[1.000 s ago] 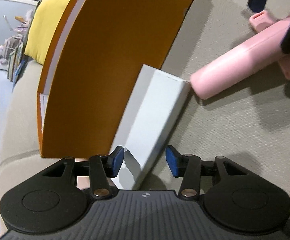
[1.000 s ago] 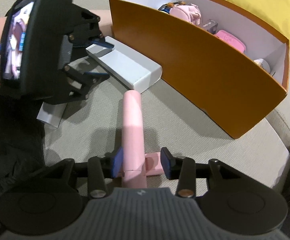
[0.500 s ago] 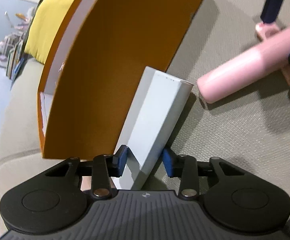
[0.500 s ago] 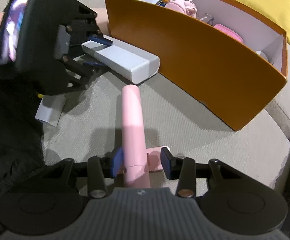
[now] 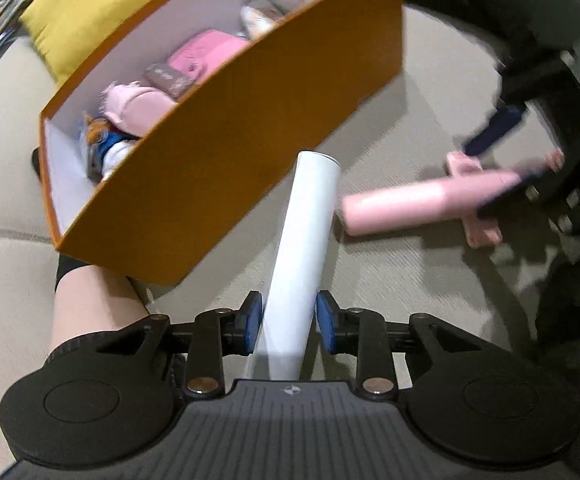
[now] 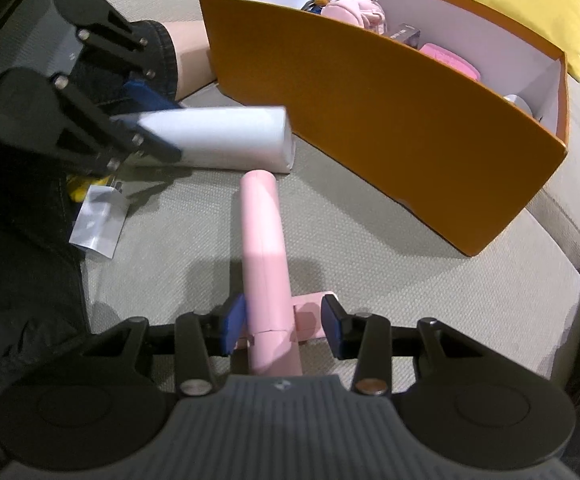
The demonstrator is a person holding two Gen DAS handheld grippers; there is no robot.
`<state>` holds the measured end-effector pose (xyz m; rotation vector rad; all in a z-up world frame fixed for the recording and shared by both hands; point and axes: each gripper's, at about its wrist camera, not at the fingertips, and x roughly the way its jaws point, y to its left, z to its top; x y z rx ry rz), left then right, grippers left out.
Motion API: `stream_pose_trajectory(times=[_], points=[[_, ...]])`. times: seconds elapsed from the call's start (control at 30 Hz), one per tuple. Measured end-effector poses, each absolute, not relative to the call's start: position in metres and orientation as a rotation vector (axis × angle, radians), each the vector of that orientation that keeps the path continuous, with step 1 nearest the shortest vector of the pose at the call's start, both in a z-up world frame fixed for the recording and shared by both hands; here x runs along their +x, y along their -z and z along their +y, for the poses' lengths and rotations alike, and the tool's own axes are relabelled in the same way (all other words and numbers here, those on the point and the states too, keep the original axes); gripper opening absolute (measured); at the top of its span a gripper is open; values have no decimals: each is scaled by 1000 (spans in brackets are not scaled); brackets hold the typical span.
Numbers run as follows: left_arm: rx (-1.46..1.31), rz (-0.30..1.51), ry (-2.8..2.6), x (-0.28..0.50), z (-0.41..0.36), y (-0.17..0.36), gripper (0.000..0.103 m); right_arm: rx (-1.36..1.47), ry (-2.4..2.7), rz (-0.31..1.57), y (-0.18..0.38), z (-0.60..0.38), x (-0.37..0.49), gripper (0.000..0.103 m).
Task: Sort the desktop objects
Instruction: 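Grasp the long white rectangular box with the left tool while the right tool holds the selfie stick, then lift and carry the white box and selfie stick with both tools toward the orange box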
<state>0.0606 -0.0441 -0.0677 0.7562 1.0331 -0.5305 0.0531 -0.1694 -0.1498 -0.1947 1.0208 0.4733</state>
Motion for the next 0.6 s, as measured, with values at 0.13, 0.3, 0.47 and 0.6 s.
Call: stream_pose_trajectory(times=[0.13, 0.3, 0.47, 0.6], points=[[711, 1009, 508, 70, -45, 66, 38, -194, -469, 1020, 149, -170, 54, 44], [695, 969, 481, 69, -43, 69, 41, -178, -472, 1025, 149, -172, 54, 44], [655, 950, 466, 73, -40, 71, 41, -159, -492, 1018, 142, -177, 51, 44], [630, 948, 448, 72, -40, 71, 41, -162, -520, 1017, 138, -177, 49, 45]])
